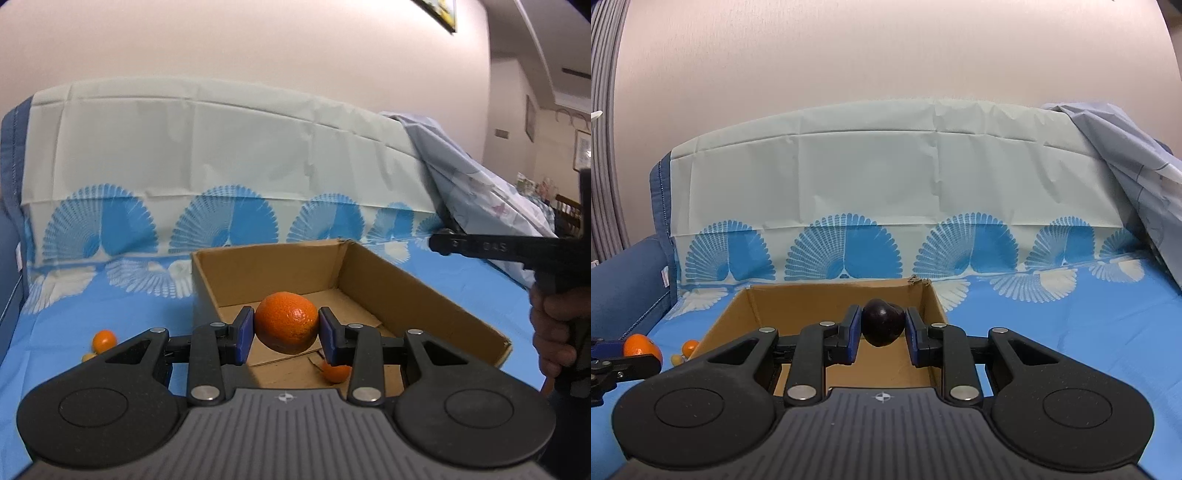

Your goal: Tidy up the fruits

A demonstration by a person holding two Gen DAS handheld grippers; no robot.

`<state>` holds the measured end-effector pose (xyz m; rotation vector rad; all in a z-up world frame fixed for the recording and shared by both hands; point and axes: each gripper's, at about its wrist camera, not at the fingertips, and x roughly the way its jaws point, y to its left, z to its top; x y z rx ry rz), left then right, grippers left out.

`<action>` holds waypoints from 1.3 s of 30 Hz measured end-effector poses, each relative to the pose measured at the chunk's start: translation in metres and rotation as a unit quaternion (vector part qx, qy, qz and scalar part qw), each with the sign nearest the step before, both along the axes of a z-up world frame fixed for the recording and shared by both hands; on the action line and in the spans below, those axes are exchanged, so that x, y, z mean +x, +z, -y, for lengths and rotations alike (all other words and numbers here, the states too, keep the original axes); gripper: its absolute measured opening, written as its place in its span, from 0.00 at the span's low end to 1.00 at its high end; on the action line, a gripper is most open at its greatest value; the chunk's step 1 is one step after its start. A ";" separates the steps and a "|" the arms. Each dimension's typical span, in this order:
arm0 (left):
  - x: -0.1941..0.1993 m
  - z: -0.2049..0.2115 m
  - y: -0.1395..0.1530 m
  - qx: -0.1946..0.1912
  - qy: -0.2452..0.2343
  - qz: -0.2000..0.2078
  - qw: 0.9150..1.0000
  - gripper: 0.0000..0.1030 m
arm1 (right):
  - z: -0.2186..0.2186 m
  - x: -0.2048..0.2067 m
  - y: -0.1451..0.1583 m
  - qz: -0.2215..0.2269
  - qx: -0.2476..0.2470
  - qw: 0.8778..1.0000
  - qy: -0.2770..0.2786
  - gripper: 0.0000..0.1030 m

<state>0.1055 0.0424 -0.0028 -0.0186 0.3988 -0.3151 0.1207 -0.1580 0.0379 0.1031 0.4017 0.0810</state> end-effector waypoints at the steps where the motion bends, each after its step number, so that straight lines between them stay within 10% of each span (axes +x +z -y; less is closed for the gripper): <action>1: 0.000 0.002 -0.001 0.002 -0.004 0.000 1.000 0.40 | 0.000 0.000 0.000 0.001 0.000 1.000 0.000 0.26; 39: -0.006 0.025 -0.012 0.033 -0.055 -0.009 0.998 0.40 | -0.010 0.009 -0.003 -0.010 -0.004 1.000 0.007 0.26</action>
